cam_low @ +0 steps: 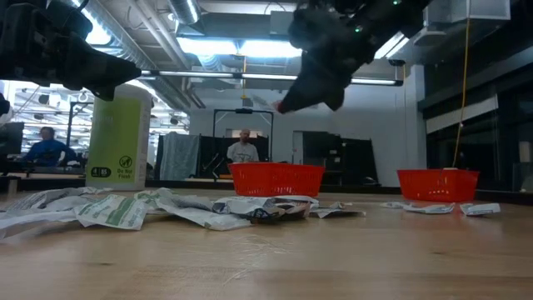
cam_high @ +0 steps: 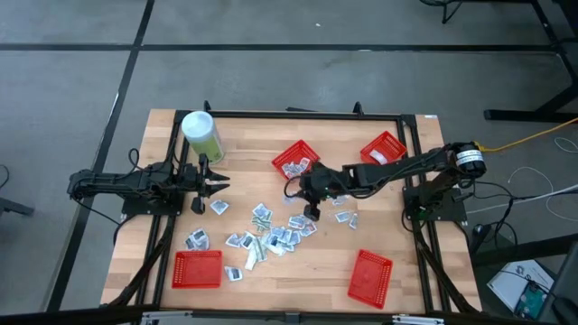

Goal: Pick & Place First Aid Supplies
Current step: Put the orange ointment pack into the red container

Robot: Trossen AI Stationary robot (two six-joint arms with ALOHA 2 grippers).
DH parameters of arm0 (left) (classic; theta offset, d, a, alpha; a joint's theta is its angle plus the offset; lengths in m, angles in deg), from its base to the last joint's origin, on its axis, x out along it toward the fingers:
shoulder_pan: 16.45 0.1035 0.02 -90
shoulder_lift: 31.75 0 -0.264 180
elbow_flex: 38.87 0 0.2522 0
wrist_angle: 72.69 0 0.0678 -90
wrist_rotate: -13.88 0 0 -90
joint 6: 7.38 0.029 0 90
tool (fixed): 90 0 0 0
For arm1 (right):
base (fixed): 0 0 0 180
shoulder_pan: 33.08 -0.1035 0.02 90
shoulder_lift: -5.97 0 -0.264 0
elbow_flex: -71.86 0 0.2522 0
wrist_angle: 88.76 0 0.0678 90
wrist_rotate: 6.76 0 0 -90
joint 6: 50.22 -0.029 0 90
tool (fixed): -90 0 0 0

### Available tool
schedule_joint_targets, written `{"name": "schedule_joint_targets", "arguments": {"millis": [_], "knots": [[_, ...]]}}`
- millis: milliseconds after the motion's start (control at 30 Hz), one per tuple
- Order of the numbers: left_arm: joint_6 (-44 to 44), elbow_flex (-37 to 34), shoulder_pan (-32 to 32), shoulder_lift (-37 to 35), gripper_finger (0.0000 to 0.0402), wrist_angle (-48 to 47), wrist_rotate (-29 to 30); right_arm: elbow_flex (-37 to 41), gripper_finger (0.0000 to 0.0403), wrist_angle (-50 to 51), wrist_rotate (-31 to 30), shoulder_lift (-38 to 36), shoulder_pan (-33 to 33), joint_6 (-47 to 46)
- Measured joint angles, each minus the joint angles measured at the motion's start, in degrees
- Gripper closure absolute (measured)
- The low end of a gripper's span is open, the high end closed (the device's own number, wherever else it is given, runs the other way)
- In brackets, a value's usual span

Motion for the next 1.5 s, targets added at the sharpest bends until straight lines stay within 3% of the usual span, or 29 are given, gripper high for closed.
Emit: {"name": "schedule_joint_targets", "arguments": {"millis": [333,667,1000,1500], "knots": [[0.00,0.00,0.00,-0.01,0.0313,-0.01,0.00,0.00,0.0398,-3.71,-5.94,0.00,6.03,4.68],[0.00,0.00,0.00,0.00,0.0313,0.00,-0.01,0.00,0.0379,-6.25,-6.03,0.00,11.47,6.84],[0.00,0.00,0.00,0.00,0.0313,-0.01,-0.02,0.00,0.0390,-6.41,-5.90,0.00,13.62,6.86],[0.00,0.00,0.00,0.00,0.0313,-0.01,-0.01,0.97,0.0299,-5.99,-0.28,0.00,13.57,6.62]]}}
